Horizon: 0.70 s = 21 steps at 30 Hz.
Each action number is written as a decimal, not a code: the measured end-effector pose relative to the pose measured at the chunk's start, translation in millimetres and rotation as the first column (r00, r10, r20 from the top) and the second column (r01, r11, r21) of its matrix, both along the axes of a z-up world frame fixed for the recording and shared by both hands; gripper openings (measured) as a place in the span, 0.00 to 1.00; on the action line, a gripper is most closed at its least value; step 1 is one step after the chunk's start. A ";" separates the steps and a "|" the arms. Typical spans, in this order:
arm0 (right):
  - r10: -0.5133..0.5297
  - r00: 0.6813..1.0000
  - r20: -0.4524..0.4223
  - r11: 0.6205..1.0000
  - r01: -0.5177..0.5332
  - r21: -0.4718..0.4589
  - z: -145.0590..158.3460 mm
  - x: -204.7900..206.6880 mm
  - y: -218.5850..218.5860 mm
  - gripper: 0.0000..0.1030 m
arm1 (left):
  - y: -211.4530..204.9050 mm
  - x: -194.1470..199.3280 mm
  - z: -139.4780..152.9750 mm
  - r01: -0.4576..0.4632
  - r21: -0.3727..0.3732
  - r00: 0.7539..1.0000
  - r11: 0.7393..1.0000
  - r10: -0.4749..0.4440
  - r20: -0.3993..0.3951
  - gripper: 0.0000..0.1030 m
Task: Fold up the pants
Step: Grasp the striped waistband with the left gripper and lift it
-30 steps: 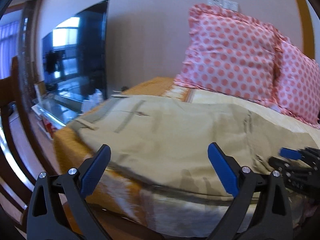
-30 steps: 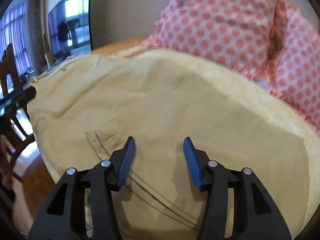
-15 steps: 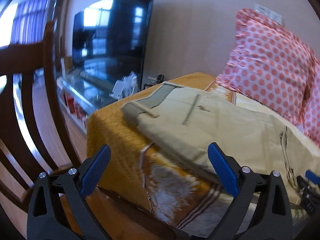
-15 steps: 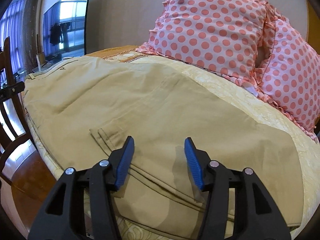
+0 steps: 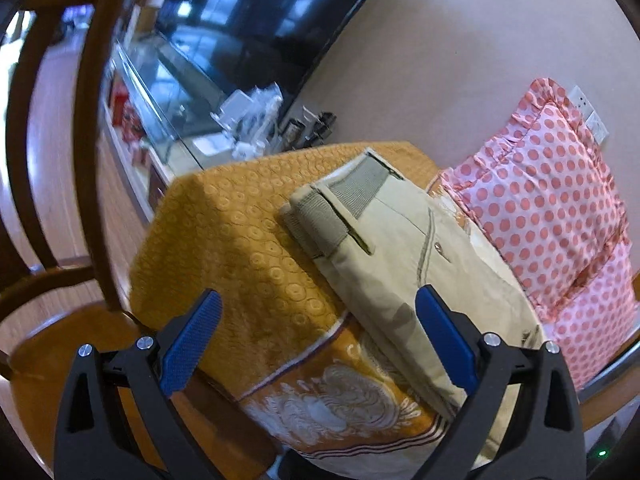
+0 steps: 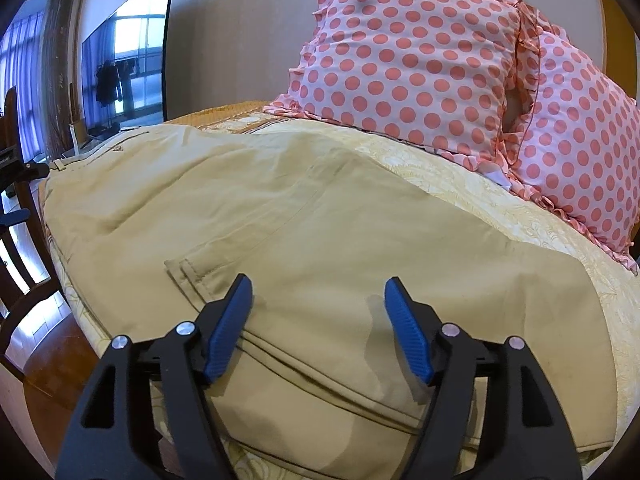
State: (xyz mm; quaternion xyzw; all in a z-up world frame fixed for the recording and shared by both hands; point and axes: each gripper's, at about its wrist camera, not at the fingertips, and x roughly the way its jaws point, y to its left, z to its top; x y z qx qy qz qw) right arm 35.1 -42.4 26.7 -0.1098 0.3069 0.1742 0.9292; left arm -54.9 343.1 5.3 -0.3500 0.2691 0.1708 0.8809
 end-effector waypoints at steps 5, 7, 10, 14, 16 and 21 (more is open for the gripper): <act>0.001 1.000 0.003 1.000 -0.001 0.005 -0.9 1.4 -1.1 0.69 | 1.6 13.1 -1.9 0.020 -0.053 1.000 0.998 -0.019 0.014 0.96; 0.002 1.000 0.010 1.000 -0.002 0.002 -1.1 1.6 -0.8 0.70 | 2.0 19.4 -3.2 0.030 -0.066 1.000 0.997 -0.029 0.009 0.96; 0.005 1.000 0.028 1.000 -0.005 -0.012 -0.7 0.7 1.1 0.70 | 1.6 24.8 -6.2 0.027 -0.086 1.000 0.996 -0.028 -0.005 0.97; 0.000 1.000 0.030 1.000 0.000 0.002 -1.7 2.7 1.1 0.71 | 4.8 20.0 -4.9 0.024 -0.130 0.999 0.991 -0.020 0.032 0.97; 0.000 1.000 0.030 1.000 0.000 0.005 -1.7 3.4 1.2 0.71 | 8.3 15.3 -2.5 0.022 -0.158 0.998 0.987 -0.012 0.068 0.97; -0.001 0.999 0.033 1.000 0.001 0.005 -2.2 4.5 1.6 0.71 | 13.4 8.3 3.0 0.033 -0.223 0.991 0.974 -0.003 0.133 0.97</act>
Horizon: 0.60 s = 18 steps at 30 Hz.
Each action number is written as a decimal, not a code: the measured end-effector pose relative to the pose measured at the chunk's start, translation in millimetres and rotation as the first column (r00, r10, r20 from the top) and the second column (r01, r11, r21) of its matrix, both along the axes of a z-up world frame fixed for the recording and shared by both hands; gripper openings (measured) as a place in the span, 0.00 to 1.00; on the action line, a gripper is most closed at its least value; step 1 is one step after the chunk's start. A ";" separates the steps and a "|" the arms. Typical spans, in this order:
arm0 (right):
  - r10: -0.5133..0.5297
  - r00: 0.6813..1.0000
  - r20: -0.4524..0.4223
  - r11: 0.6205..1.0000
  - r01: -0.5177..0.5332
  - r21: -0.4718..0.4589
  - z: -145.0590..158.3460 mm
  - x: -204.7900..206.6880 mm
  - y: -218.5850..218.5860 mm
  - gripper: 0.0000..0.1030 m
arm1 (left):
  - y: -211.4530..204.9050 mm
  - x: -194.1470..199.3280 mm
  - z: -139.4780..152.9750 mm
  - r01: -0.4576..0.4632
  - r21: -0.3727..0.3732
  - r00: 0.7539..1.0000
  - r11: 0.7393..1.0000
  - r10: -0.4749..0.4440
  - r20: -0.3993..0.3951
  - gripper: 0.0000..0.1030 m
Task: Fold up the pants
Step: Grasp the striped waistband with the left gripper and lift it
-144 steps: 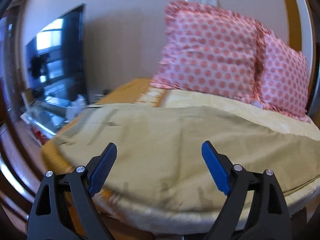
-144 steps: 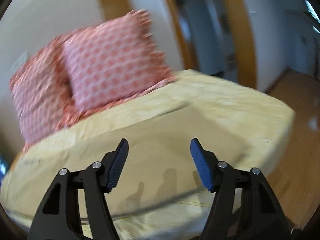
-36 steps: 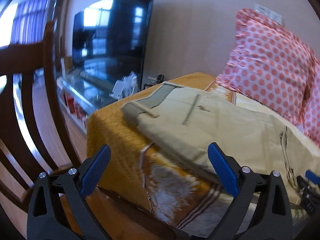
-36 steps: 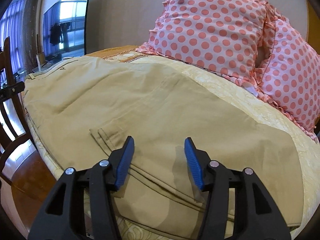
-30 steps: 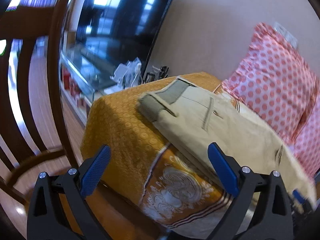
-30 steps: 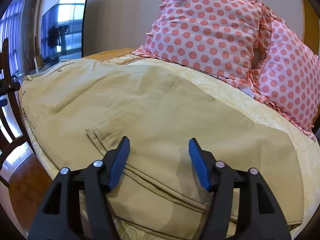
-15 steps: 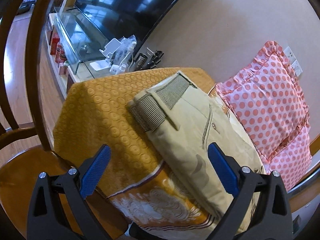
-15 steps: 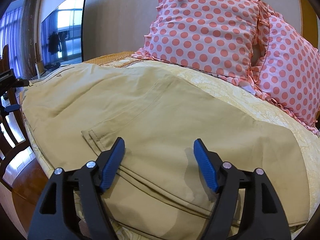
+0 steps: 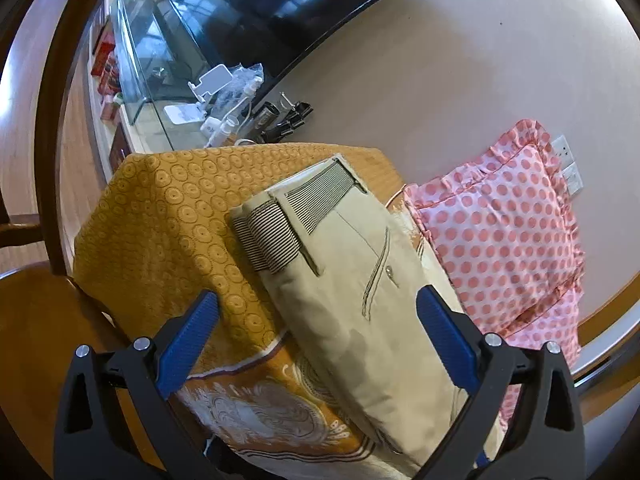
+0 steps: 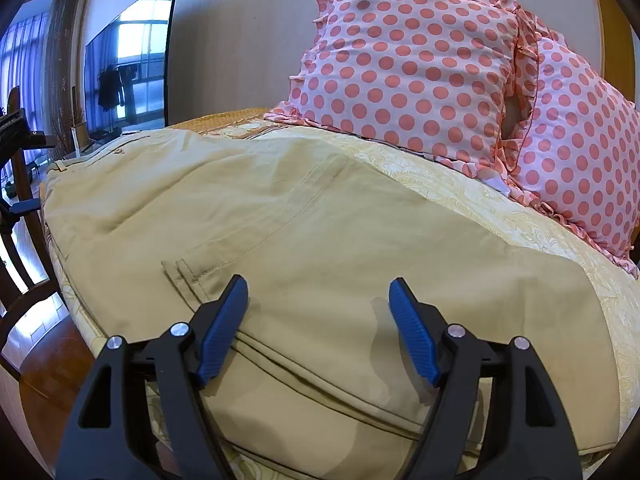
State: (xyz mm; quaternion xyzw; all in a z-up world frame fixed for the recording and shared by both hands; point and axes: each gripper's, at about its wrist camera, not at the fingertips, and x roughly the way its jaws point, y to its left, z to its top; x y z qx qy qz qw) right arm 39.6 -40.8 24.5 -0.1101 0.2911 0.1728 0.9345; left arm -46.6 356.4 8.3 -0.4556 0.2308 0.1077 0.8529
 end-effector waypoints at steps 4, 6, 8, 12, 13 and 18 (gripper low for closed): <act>-0.001 1.000 0.000 1.000 0.001 0.000 -0.7 -0.6 0.2 0.71 | -1.5 -8.4 8.0 0.020 -0.019 0.995 1.000 -0.018 0.099 0.97; 0.000 1.000 0.001 1.000 0.000 -0.001 -0.6 -0.6 0.2 0.71 | -1.3 -4.6 6.2 0.042 -0.036 0.993 0.998 -0.037 0.114 0.97; -0.001 1.000 0.001 1.000 0.001 0.000 -0.6 -0.7 0.1 0.71 | 0.4 2.8 -1.0 0.089 -0.095 0.989 0.991 -0.077 0.129 0.97; -0.001 1.000 0.002 1.000 0.001 0.000 -0.4 -0.7 0.1 0.71 | -1.4 10.0 -6.3 0.155 -0.188 0.978 0.970 -0.124 0.165 0.97; -0.001 1.000 0.002 1.000 0.001 0.001 -0.4 -0.3 0.2 0.71 | -3.3 11.9 -7.9 0.166 -0.218 0.976 0.962 -0.129 0.178 0.98; 0.001 1.000 0.002 1.000 -0.001 0.001 -0.2 -0.9 -0.1 0.71 | -21.5 22.3 -3.5 0.244 -0.241 0.963 0.939 -0.206 0.172 0.99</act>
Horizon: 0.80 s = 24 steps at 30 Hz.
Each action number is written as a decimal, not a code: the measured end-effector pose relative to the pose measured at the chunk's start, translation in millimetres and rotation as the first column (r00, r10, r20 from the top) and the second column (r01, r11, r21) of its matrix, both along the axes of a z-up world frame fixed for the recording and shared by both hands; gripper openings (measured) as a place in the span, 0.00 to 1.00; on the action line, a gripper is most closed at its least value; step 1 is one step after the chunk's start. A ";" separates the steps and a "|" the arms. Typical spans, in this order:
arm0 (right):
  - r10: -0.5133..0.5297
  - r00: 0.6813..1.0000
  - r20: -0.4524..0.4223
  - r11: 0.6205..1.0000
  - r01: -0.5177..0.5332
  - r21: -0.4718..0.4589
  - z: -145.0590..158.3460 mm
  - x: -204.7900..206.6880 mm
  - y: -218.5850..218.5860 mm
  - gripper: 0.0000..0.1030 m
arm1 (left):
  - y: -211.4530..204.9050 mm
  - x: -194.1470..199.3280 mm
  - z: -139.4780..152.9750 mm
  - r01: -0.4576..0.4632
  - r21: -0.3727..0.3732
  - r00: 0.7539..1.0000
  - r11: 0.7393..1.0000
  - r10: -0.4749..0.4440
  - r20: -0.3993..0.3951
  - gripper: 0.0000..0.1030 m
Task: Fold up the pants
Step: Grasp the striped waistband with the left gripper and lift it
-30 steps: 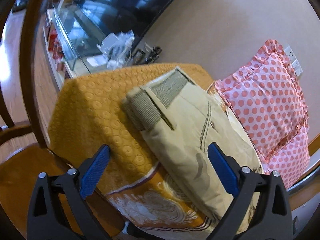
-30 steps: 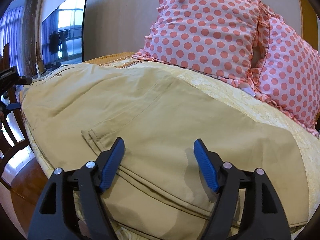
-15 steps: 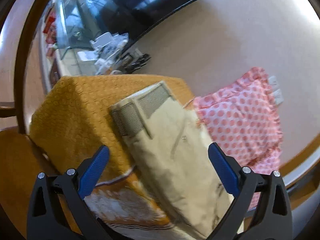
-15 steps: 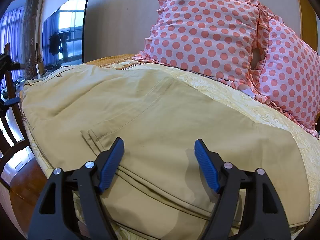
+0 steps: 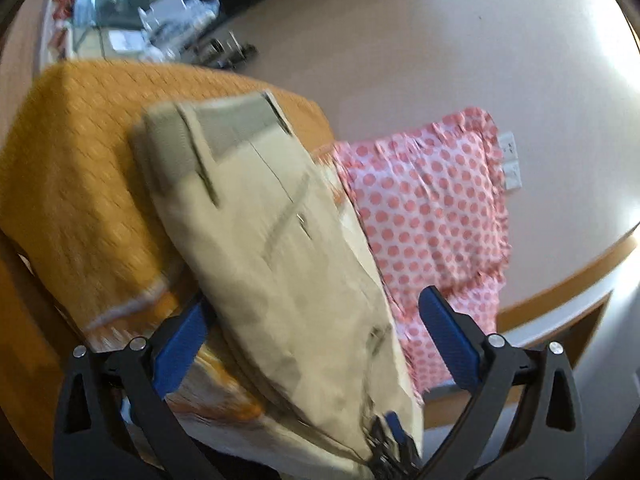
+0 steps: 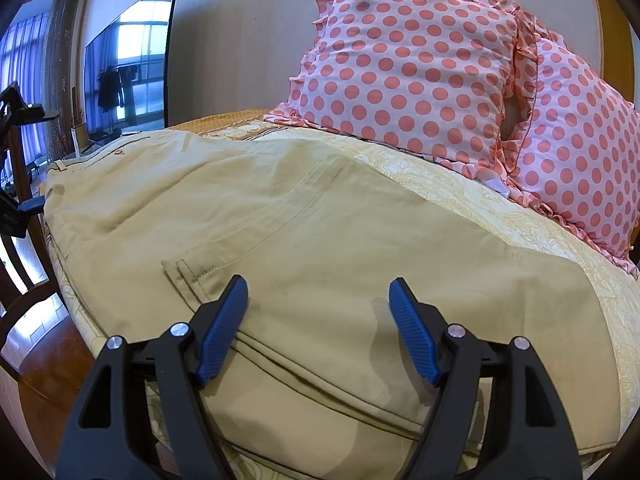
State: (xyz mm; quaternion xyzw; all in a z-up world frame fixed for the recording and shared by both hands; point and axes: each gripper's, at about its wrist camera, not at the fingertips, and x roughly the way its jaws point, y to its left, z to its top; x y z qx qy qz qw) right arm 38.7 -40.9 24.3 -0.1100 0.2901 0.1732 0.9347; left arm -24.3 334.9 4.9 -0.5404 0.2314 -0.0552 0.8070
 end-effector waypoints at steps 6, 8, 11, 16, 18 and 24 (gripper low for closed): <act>0.000 1.000 0.001 1.000 0.000 0.000 -0.8 -0.4 -0.4 0.71 | -6.6 10.7 17.9 -0.093 0.217 0.989 0.972 0.115 -0.093 0.98; 0.000 1.000 0.004 1.000 0.000 0.002 -0.5 -0.2 -0.2 0.71 | -9.1 17.3 30.5 -0.136 0.378 0.973 0.916 0.196 -0.125 0.97; 0.002 1.000 0.010 1.000 -0.002 0.009 0.1 0.7 0.3 0.71 | -15.0 33.7 38.7 -0.116 0.518 0.956 0.847 0.237 -0.172 0.79; 0.004 1.000 0.016 1.000 -0.004 0.025 -0.3 0.7 0.8 0.71 | -24.2 51.6 37.2 -0.066 0.636 0.932 0.769 0.275 -0.235 0.54; 0.006 1.000 0.015 0.999 -0.006 0.032 -1.3 1.1 0.0 0.71 | -26.0 51.6 34.3 -0.063 0.666 0.921 0.743 0.300 -0.247 0.45; 0.018 1.000 0.013 0.998 -0.019 0.057 -1.5 2.7 -2.7 0.71 | -19.5 49.3 26.2 -0.067 0.694 0.891 0.717 0.355 -0.281 0.10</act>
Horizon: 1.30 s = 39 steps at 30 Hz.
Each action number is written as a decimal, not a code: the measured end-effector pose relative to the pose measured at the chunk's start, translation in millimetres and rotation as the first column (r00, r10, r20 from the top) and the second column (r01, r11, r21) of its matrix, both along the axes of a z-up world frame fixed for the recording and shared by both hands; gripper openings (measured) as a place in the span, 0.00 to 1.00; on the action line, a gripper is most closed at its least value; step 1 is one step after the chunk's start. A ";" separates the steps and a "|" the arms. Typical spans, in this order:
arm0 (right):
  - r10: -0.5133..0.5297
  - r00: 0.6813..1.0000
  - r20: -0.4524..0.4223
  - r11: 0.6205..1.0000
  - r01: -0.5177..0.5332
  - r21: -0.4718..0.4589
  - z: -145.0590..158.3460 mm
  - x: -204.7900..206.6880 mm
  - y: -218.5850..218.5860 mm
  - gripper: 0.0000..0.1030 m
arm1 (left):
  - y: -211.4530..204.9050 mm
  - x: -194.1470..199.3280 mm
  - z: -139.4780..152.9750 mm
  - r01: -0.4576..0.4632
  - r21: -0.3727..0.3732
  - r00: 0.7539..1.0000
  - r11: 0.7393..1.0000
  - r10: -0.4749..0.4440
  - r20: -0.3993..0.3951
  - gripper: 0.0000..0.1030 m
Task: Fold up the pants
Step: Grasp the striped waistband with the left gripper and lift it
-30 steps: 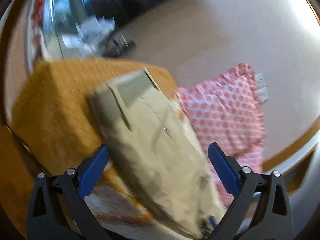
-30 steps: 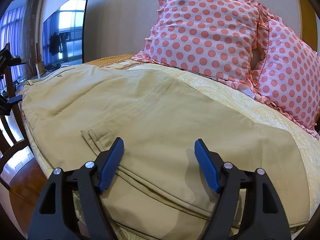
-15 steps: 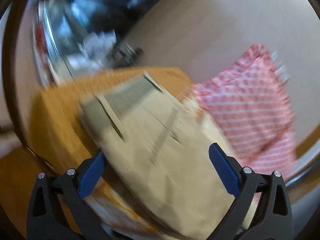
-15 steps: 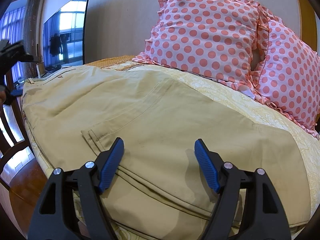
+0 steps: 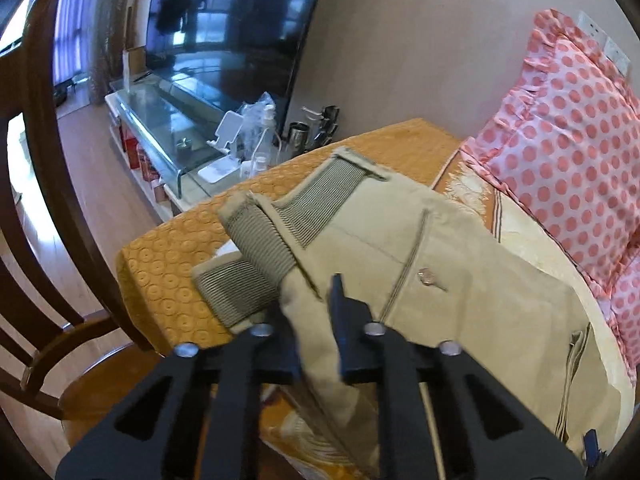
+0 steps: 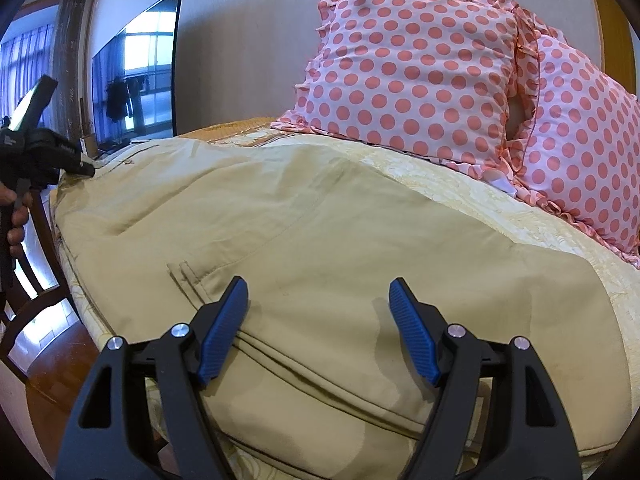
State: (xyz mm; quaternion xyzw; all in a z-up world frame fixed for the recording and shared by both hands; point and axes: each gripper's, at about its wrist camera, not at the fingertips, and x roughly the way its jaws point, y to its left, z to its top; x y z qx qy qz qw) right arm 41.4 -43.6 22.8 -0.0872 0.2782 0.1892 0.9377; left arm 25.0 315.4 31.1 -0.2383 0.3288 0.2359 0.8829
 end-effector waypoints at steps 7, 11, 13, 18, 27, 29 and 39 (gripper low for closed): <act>0.037 0.999 0.011 0.998 -0.037 0.049 2.1 -6.1 -11.1 0.79 | -5.2 -7.8 10.7 0.015 0.033 0.998 0.999 -0.017 0.063 0.04; 0.051 0.998 0.036 0.994 -0.054 0.090 5.6 -15.2 -20.7 0.79 | -33.4 -4.5 36.3 0.044 0.170 0.995 0.984 -0.058 0.079 0.04; 0.051 0.997 0.049 0.991 -0.057 0.119 8.9 -19.5 -28.3 0.80 | -50.8 -2.1 50.6 0.066 0.232 0.992 0.971 -0.088 0.089 0.03; 0.023 0.997 0.072 0.983 -0.036 0.182 17.1 -25.7 -51.5 0.81 | -102.2 8.1 84.3 0.158 0.318 0.971 0.935 -0.206 0.123 0.03; 0.008 0.999 0.046 0.982 -0.016 0.187 11.1 -22.6 -71.8 0.81 | -123.9 15.7 78.5 0.170 0.289 0.971 0.942 -0.210 0.116 0.03; 0.013 0.999 0.042 0.983 -0.020 0.184 9.9 -22.5 -71.3 0.81 | -92.5 10.6 68.4 0.118 0.235 0.987 0.965 -0.139 0.078 0.04; 0.075 0.997 0.032 0.985 -0.079 0.154 5.0 -24.0 -45.7 0.81 | 39.8 -43.0 19.8 -0.038 -0.142 0.997 0.989 0.047 0.065 0.70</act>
